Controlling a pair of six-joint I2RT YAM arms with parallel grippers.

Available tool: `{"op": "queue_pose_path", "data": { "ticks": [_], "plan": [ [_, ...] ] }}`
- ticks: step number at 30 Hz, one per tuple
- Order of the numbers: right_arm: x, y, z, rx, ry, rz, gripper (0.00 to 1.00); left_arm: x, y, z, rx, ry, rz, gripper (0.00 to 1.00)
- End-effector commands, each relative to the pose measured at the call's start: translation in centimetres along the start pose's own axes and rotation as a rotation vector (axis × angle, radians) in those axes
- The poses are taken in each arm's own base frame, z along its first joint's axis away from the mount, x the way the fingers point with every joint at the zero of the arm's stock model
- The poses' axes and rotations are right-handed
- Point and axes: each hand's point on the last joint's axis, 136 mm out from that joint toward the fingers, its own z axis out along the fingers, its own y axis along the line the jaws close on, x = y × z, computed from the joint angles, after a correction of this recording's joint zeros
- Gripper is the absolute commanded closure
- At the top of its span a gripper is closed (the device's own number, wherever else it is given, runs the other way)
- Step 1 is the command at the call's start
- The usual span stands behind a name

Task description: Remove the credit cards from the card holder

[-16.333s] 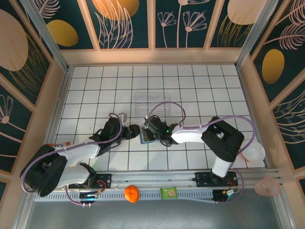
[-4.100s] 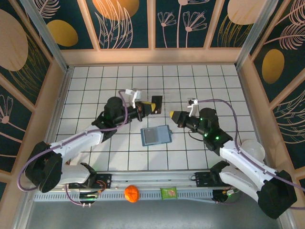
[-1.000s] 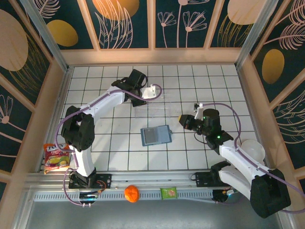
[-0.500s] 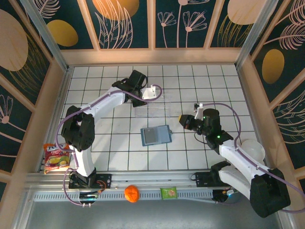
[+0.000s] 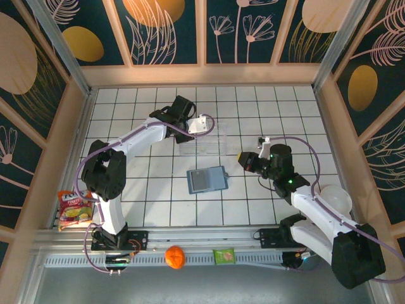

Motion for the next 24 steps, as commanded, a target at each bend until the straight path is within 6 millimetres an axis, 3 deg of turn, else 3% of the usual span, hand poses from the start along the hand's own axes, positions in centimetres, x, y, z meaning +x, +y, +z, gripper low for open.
{"op": "queue_pose_path", "data": {
  "ticks": [1,8,13,17,21,24],
  "plan": [
    [-1.1,1.2,-0.1,-0.041,-0.024,-0.007,0.91,-0.1,1.2,-0.2,-0.054,-0.008,-0.024,0.88],
    [-1.0,1.2,0.0,-0.048,-0.022,0.0,0.91,-1.5,2.8,-1.6,-0.116,-0.065,-0.053,0.77],
    [-0.9,1.1,0.0,-0.048,-0.019,0.005,0.91,-3.2,4.6,-3.5,-0.183,-0.14,-0.107,0.8],
    [-0.8,1.1,0.0,-0.047,-0.012,0.001,0.84,-6.3,7.9,-7.7,-0.269,-0.269,-0.201,0.8],
    [0.2,1.1,0.8,-0.043,0.03,-0.019,0.72,-9.1,11.1,-14.0,-0.381,-0.451,-0.342,0.77],
    [1.5,1.8,1.9,-0.027,0.076,-0.082,0.65,-9.6,12.6,-18.9,-0.469,-0.63,-0.539,0.54]
  ]
}}
